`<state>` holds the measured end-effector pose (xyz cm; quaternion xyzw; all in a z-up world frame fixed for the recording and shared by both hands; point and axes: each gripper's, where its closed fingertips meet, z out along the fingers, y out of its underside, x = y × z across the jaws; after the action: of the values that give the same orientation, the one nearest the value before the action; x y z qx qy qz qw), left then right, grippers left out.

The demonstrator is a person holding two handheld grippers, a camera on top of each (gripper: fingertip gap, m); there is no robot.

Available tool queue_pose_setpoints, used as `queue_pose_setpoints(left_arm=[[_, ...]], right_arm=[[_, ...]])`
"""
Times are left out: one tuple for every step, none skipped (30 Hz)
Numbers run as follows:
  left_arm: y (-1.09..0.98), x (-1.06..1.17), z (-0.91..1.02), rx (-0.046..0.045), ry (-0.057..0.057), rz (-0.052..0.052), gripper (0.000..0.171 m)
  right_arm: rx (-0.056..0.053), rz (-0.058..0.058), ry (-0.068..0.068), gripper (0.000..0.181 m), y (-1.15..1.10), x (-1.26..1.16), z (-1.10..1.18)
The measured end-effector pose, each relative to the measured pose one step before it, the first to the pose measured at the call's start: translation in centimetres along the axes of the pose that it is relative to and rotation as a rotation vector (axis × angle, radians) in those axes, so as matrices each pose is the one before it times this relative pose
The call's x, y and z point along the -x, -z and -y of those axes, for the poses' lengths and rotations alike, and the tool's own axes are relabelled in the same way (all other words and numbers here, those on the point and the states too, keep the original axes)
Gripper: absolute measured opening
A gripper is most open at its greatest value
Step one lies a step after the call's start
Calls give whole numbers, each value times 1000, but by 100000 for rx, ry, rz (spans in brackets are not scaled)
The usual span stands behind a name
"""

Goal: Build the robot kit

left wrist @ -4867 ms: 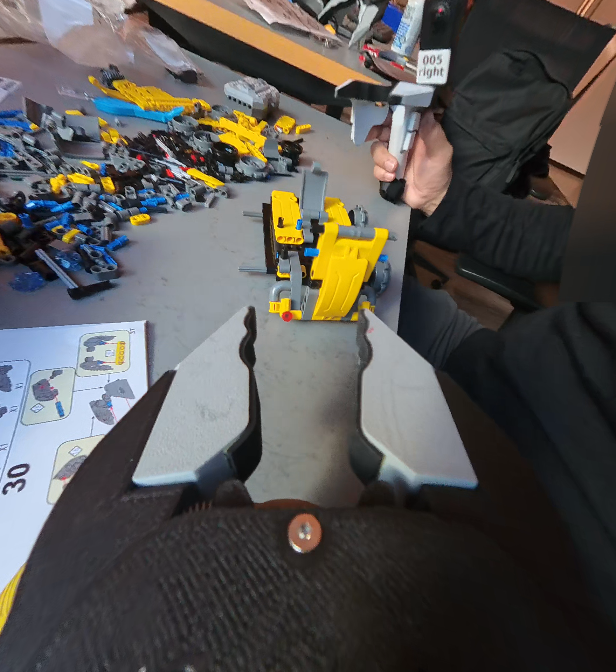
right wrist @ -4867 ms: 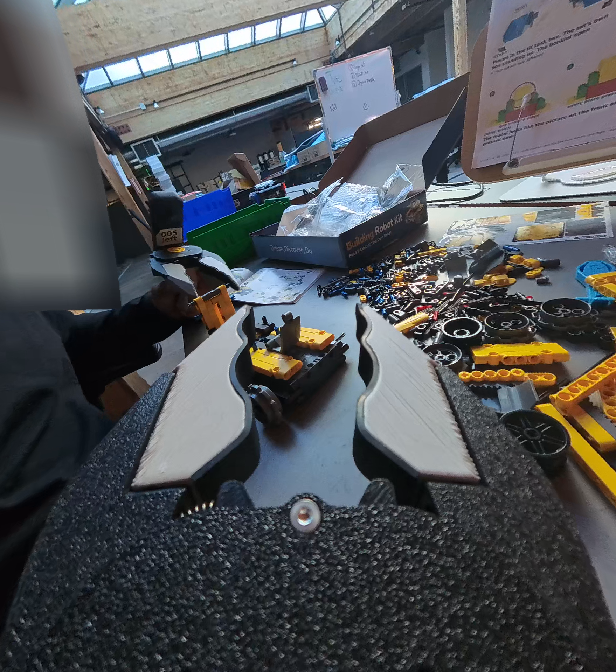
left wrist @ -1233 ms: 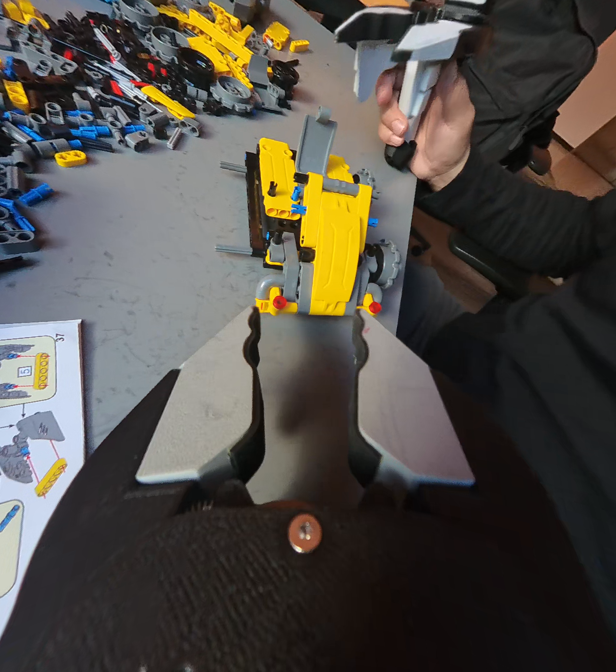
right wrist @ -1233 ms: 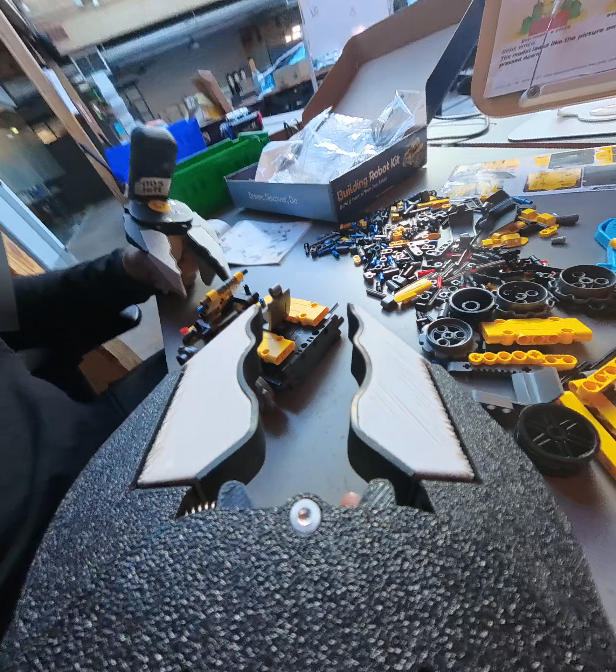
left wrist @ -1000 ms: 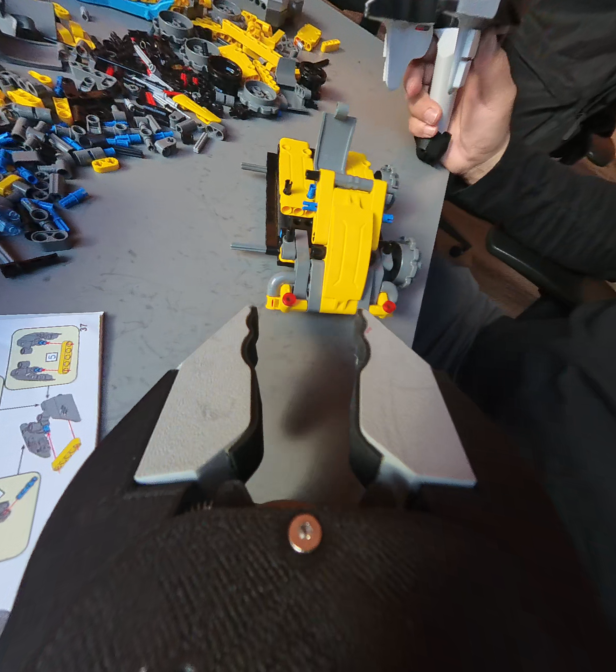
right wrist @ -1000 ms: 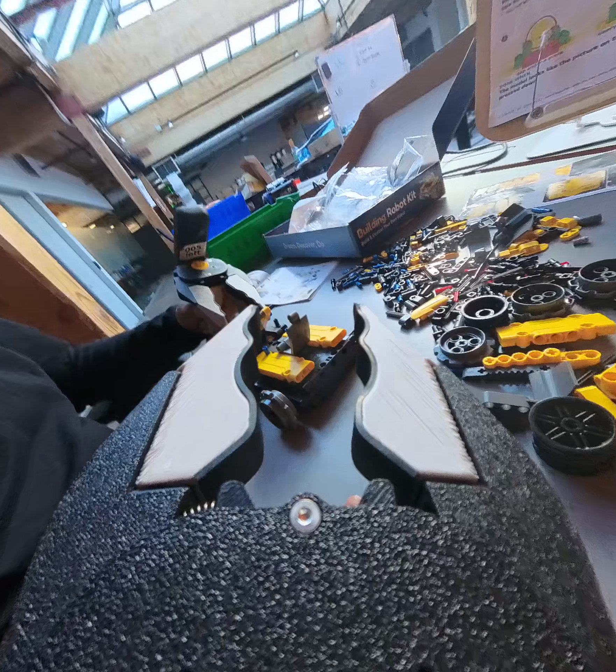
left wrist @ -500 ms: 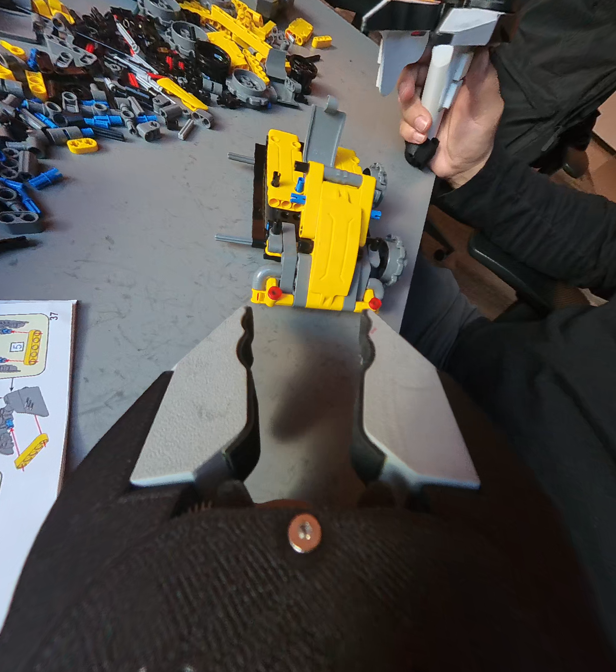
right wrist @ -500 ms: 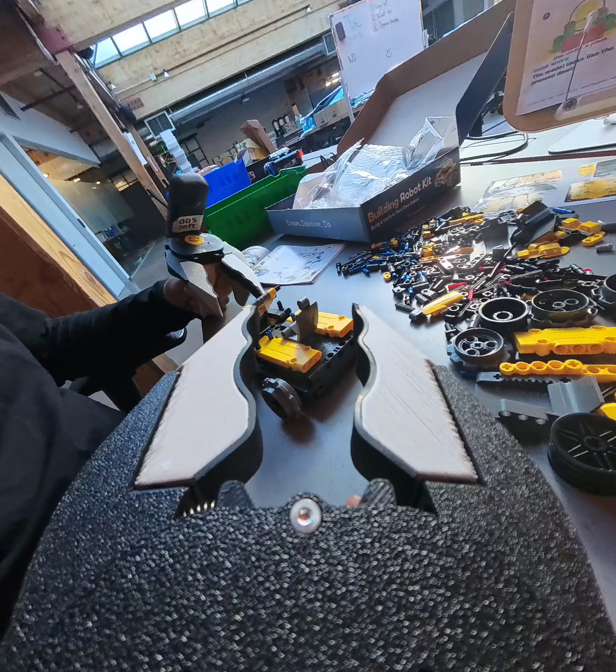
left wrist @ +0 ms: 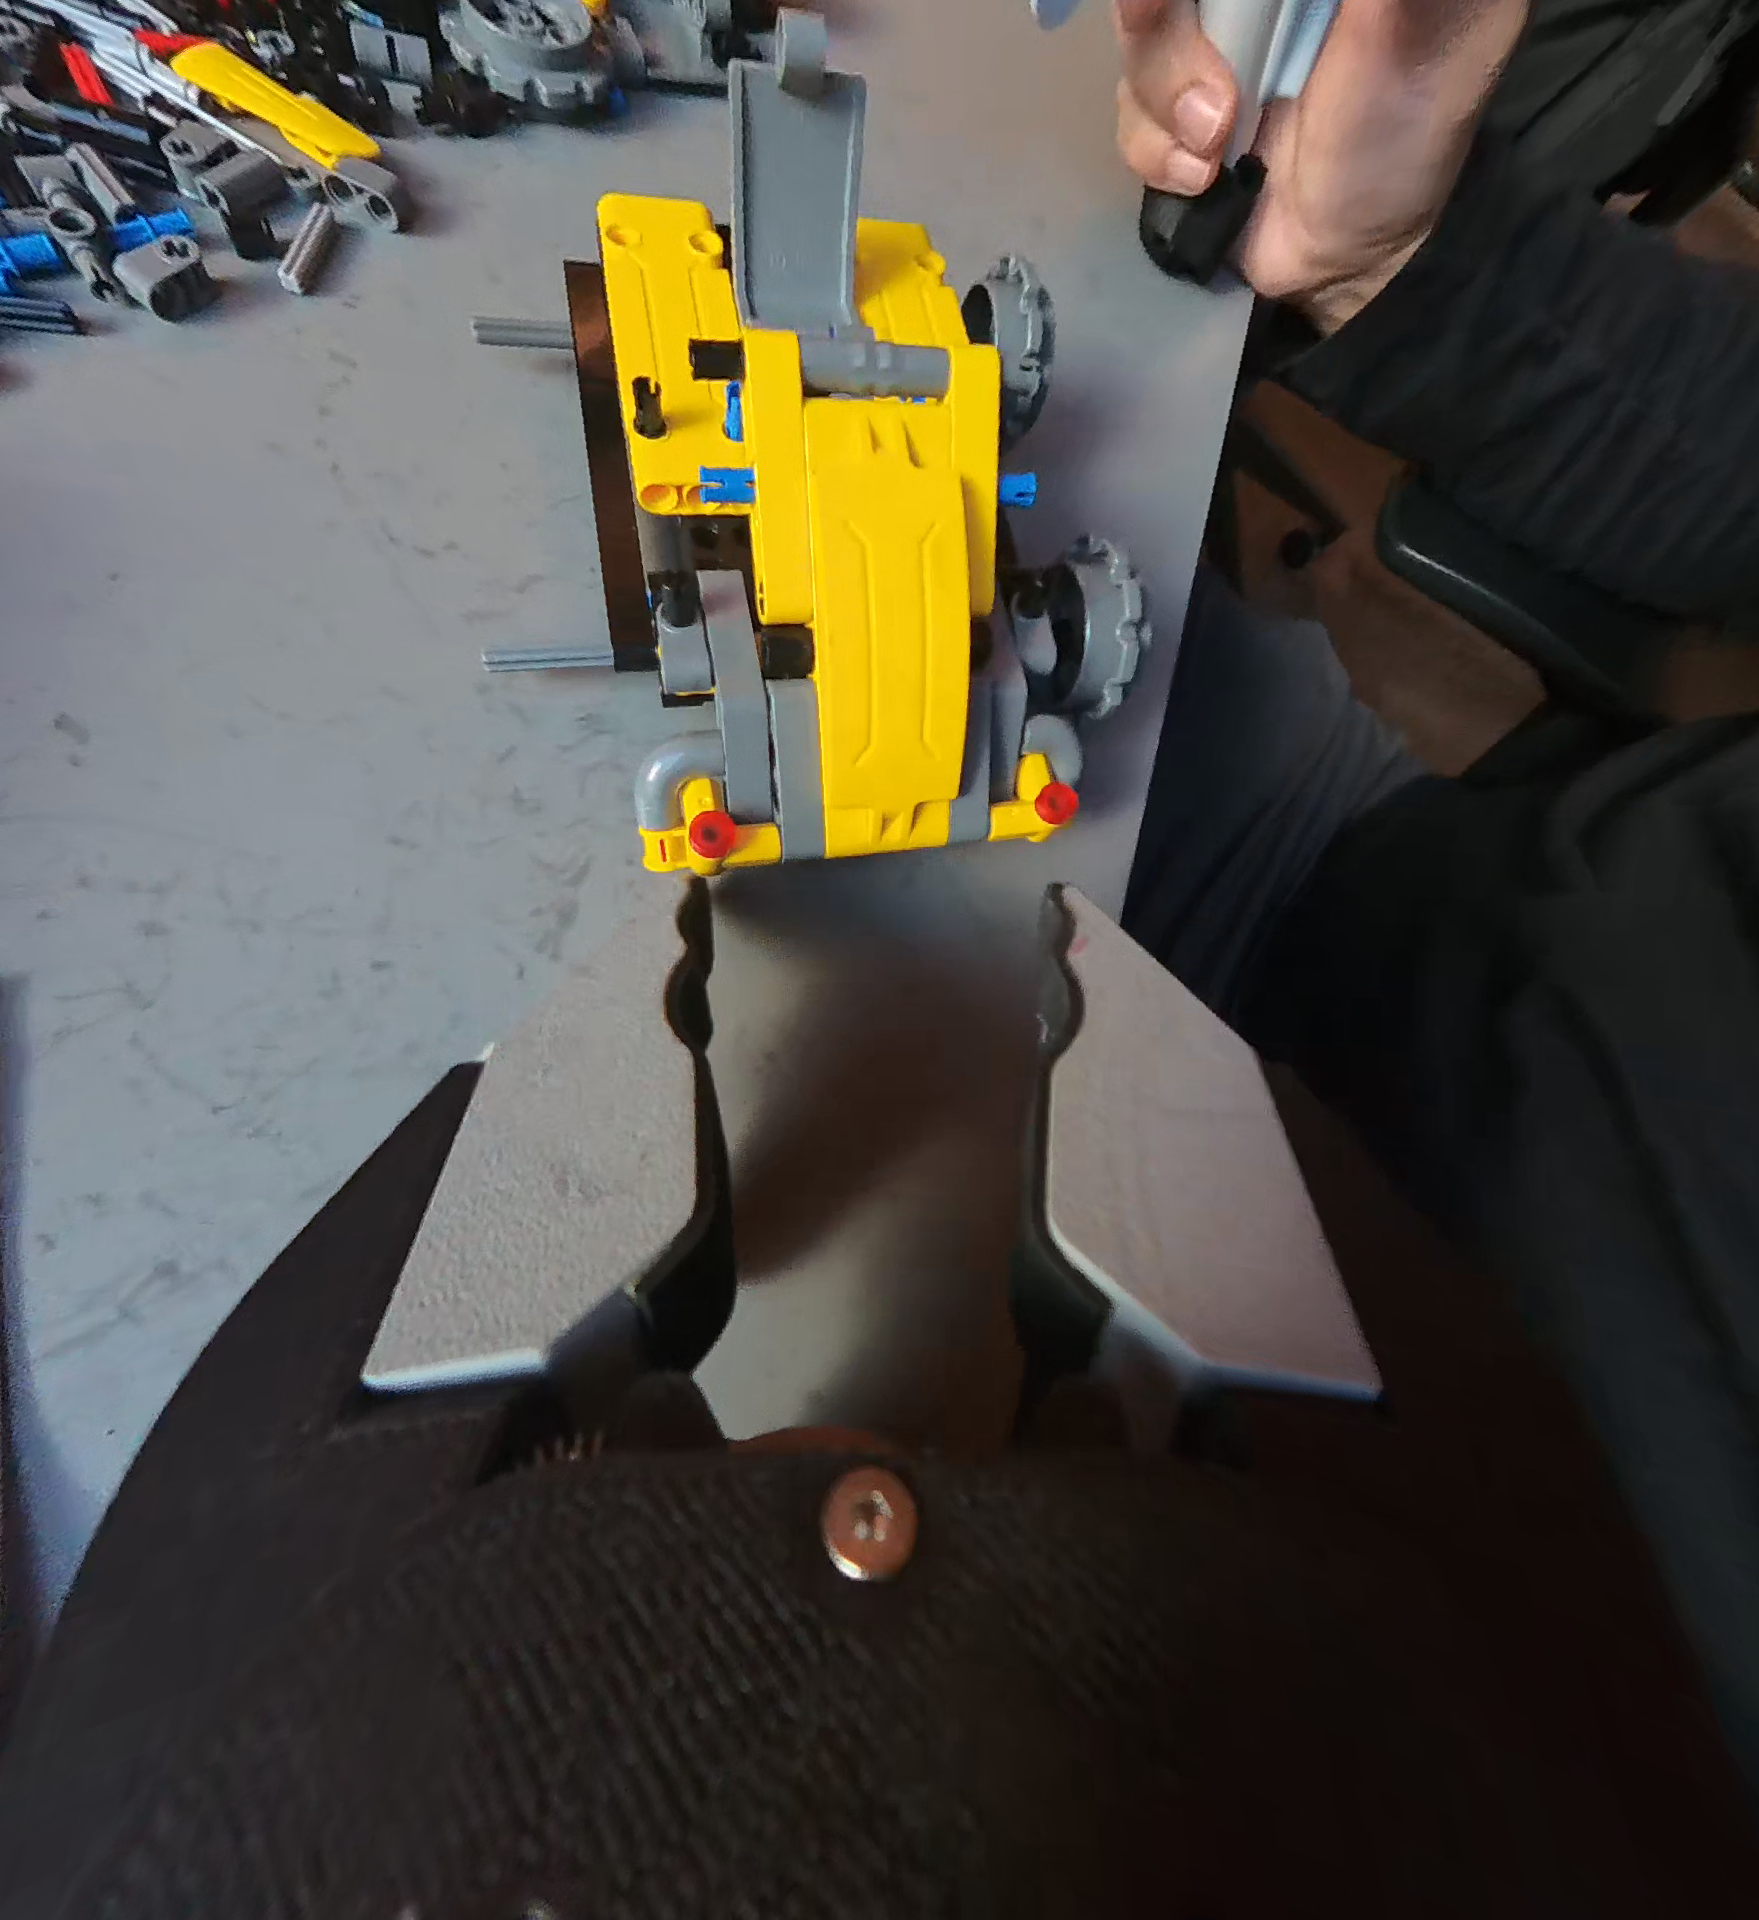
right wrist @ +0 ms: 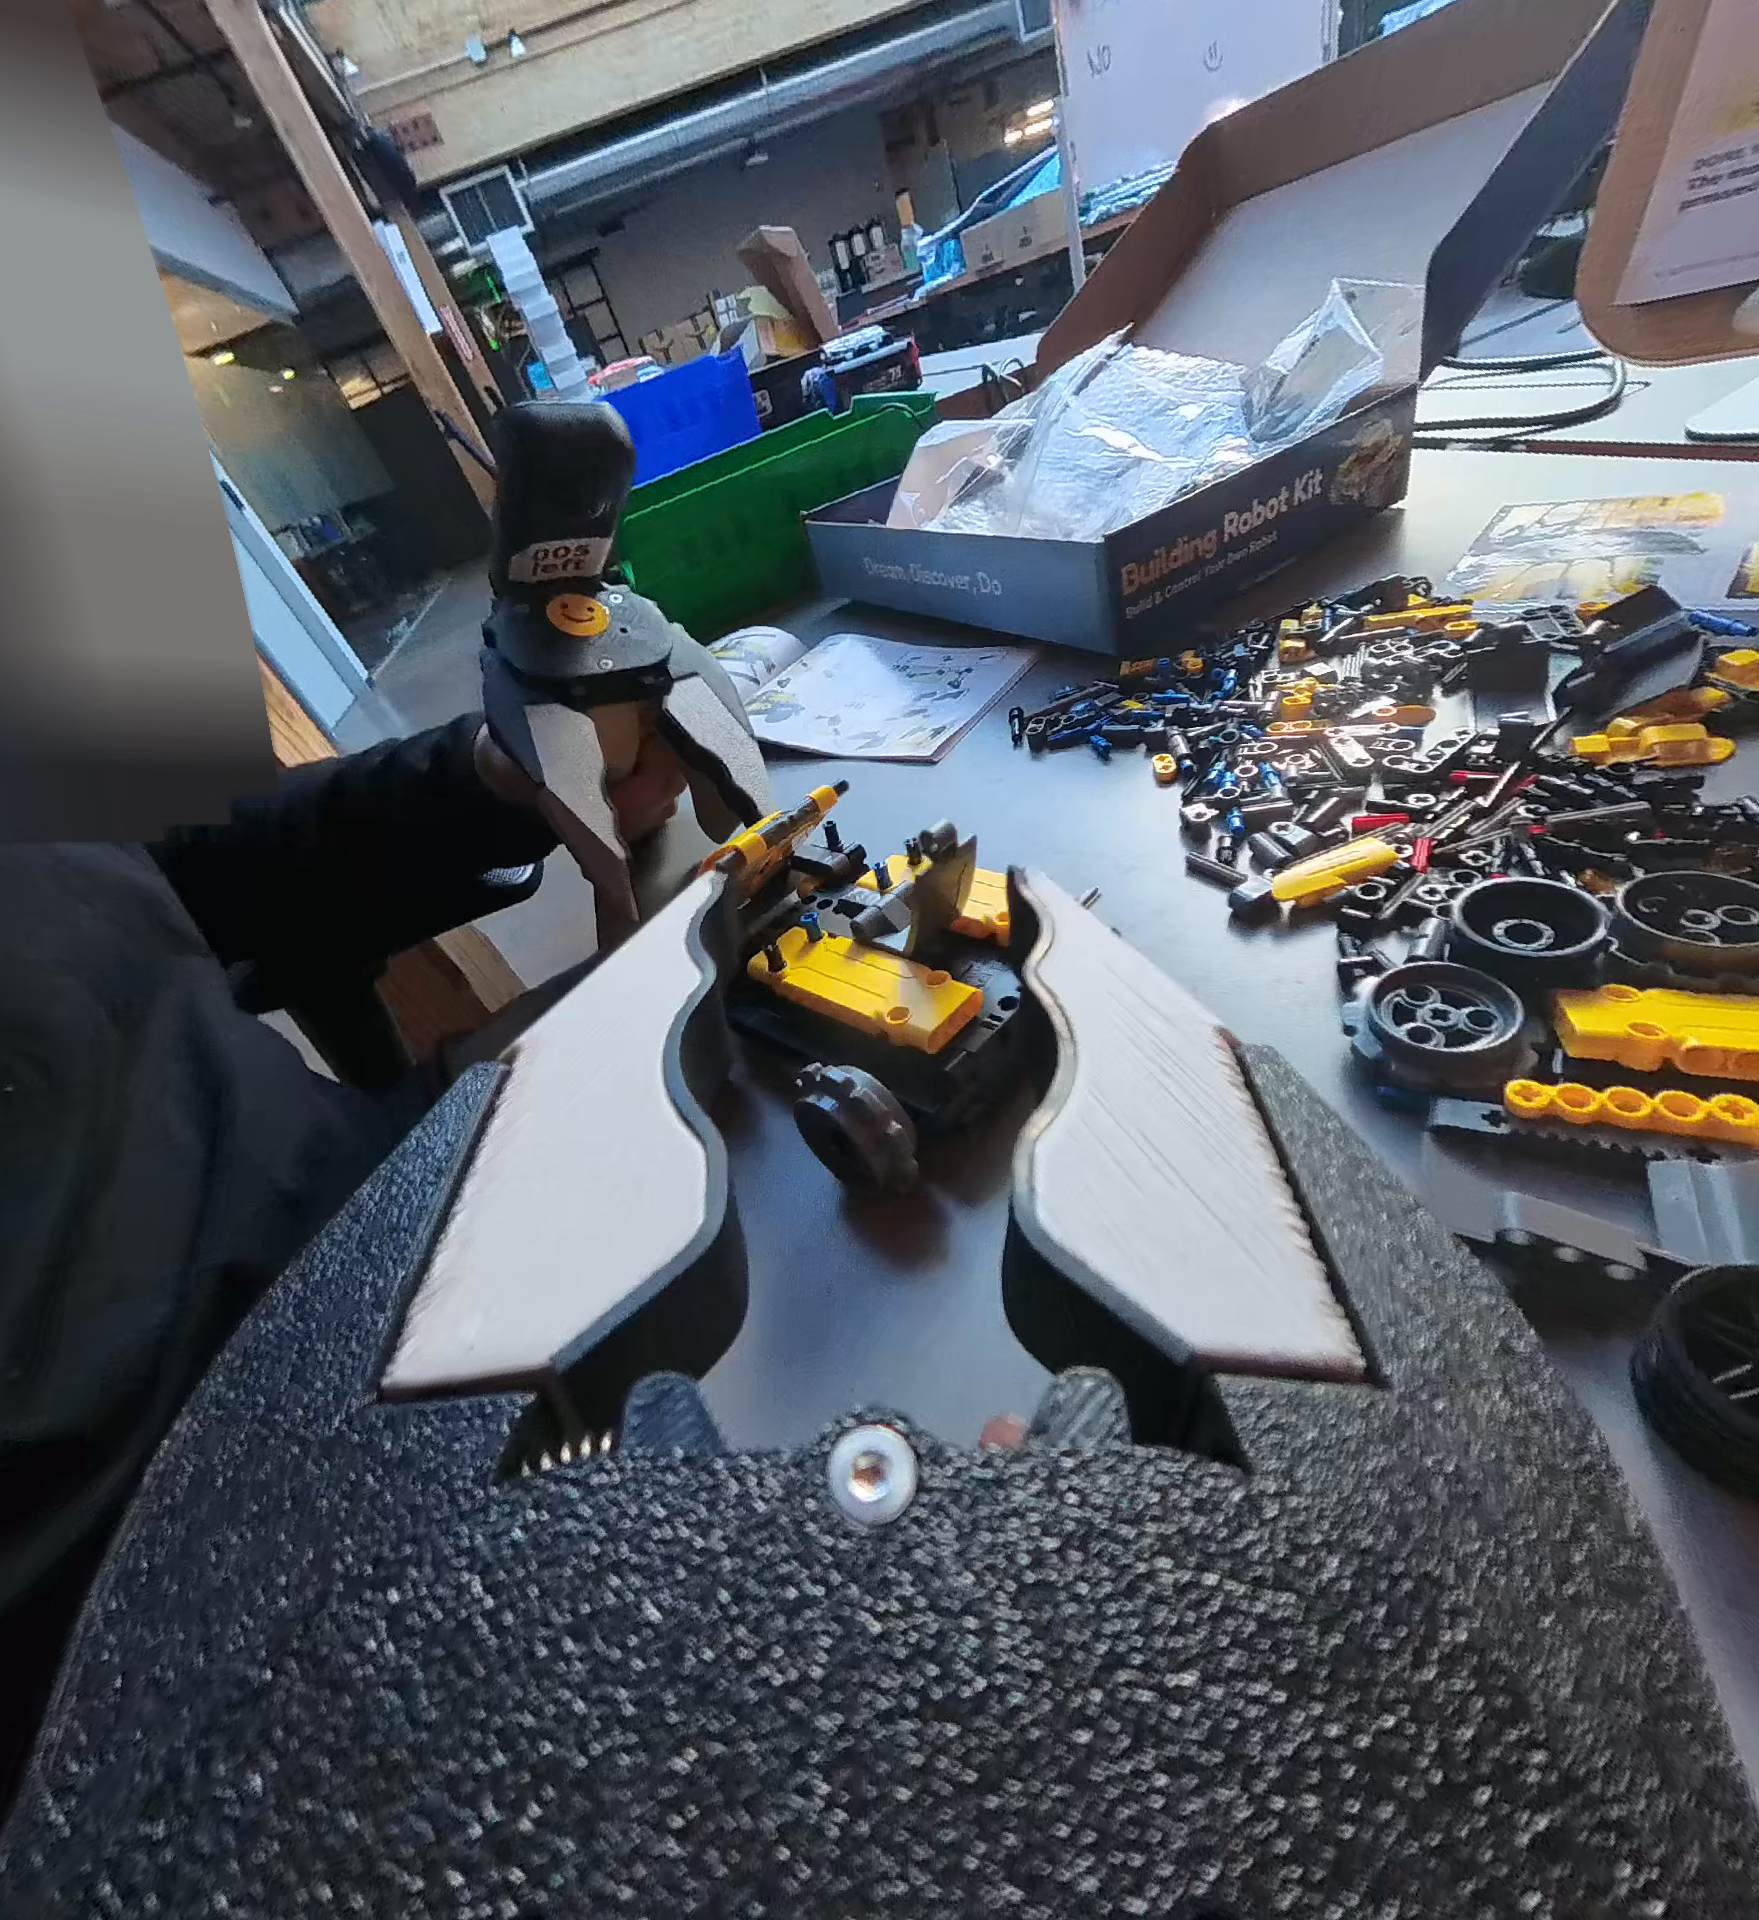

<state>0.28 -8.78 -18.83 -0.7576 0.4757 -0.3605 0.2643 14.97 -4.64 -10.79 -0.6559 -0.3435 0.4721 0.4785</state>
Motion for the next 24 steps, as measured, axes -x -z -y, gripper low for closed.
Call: queue_pose_setpoints(left_arm=[[2,-52,16,-67,279,-688,60],[76,-47,84,-736,633,-997,60],[118,-18,122,-1045,1198,-1176,59],[134,-3,141,-1245,1566,-1410,59],[134,39,151,-1223,1756,-1214,59],[123,33,147,-1200,1511,-1070,59],[121,-9,147,-1216,1038,-1054,59],[129,-26,167,-1369,693,-871,59],[125,-40,159,-1277,527,-787,59],[106,-14,111,-982,566,-602,57],[59,-9,78,-582,431,-454,57],[16,1,19,-199,220,-170,57],[-18,28,-17,191,15,169,57],[-51,16,-58,448,-258,426,57],[-60,36,-70,563,-391,601,57],[-73,51,-77,691,-263,658,57],[-81,80,-98,795,-40,714,57],[-98,80,-96,866,47,649,57],[-85,106,-90,804,164,796,57],[-91,185,-84,770,412,1172,56],[-92,215,-94,834,592,1400,55],[-83,188,-78,787,546,1140,54],[-66,97,-67,598,348,484,53],[-27,5,-22,203,251,-210,52]], right_arm=[[869,202,1186,52,-92,146,-104],[904,51,1326,52,-103,139,-110],[956,-138,1393,52,-104,126,-128],[988,-156,1358,52,-114,120,-124],[997,-71,1177,51,-107,99,-121],[944,-131,842,50,-96,64,-120],[770,-123,469,50,-89,21,-91],[538,89,115,50,-51,22,-75],[259,199,-261,50,-29,-2,-28],[-84,72,-502,50,3,-55,12],[-423,-220,-454,50,46,-88,56],[-604,-350,-287,50,68,-76,77],[-550,-129,-125,50,60,-30,76],[-319,-22,-10,50,31,0,36],[1,-7,6,50,0,-1,0],[276,23,-76,50,-34,6,-30],[411,-204,-278,50,-48,-49,-56],[385,-908,-633,49,-36,-178,-41],[315,-2178,-1031,47,-19,-414,-45],[372,-3946,-1255,46,27,-711,-43],[382,-5749,-1401,46,65,-998,-37],[166,-5946,-1464,43,100,-1044,-12],[-228,-4189,-1341,40,107,-779,37],[-629,-1698,-1062,38,106,-378,88]])
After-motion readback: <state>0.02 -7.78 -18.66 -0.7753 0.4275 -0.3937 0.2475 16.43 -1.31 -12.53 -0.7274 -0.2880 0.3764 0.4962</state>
